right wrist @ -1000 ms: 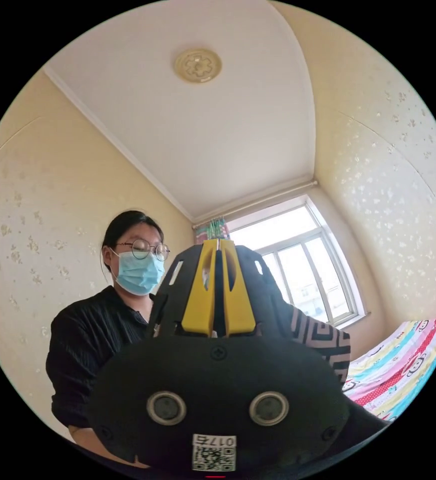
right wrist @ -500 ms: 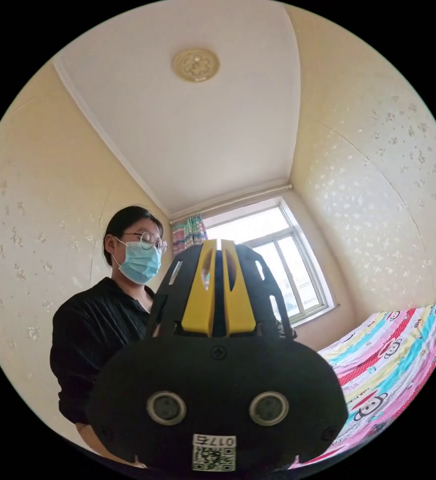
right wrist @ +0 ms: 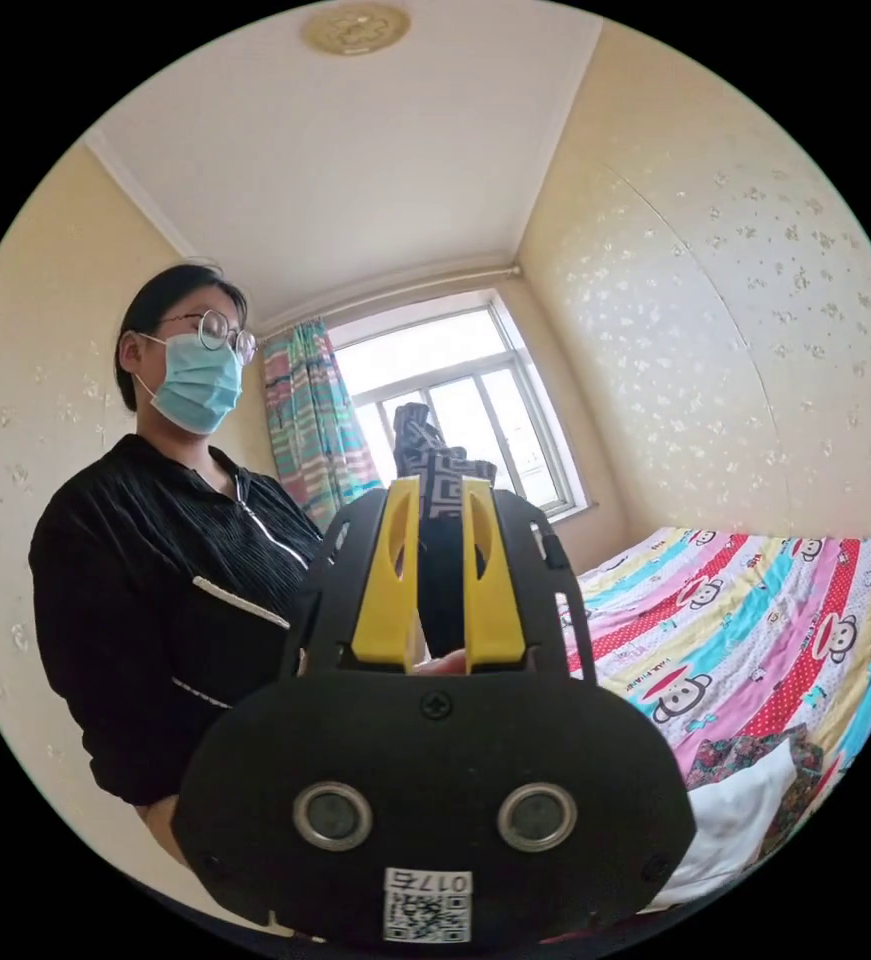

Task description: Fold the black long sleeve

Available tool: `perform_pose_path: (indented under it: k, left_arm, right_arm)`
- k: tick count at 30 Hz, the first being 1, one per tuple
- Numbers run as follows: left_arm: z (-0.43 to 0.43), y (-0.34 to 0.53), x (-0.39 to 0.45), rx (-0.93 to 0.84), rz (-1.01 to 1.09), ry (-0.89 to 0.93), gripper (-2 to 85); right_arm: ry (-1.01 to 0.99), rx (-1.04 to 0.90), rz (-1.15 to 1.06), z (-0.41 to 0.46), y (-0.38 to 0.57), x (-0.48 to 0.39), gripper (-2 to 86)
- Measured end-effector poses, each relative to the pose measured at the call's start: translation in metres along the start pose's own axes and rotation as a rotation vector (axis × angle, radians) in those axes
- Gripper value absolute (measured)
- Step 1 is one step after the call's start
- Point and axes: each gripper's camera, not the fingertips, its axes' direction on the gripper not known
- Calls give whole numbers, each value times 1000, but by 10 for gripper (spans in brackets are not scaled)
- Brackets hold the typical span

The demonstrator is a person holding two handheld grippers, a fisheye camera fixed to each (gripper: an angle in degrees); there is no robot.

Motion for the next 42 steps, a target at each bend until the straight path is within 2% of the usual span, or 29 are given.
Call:
perform_pose_path:
  k: [3,7,10,14,18,24,29,32,35,37,40,42]
  left_arm:
    - [-6,1,-6,42,-133,218,-8]
    - [-36,10,18,212,-85,347,-8]
    - [-49,4,46,205,-15,410,-8]
    - [-55,0,77,182,22,451,-7]
    - [-54,6,99,148,34,518,-7]
    - [-45,20,116,131,51,554,-5]
    - [-45,23,115,111,57,514,-5]
    - [-47,28,107,139,49,534,-5]
    - [-46,34,97,151,30,517,-5]
    - [-44,38,87,170,8,508,-4]
    - [-36,40,77,172,1,515,-4]
    - [-30,41,72,167,4,502,-4]
  right_arm:
    - [13,-79,37,12,4,21,121]
    - [-55,-235,69,58,17,52,153]
    - [-146,-270,97,95,31,76,158]
    - [-358,-230,136,134,49,112,143]
    - [-461,-182,199,157,62,136,154]
    - [-470,-397,220,198,86,151,186]
    - [-914,-485,333,228,122,157,146]
    - [-829,-449,317,232,133,159,130]
    - [-854,-434,302,238,142,161,105]
    - [-855,-477,314,247,149,161,103]
    - [-740,-545,302,263,165,158,125]
    - [-757,-581,304,276,176,155,121]
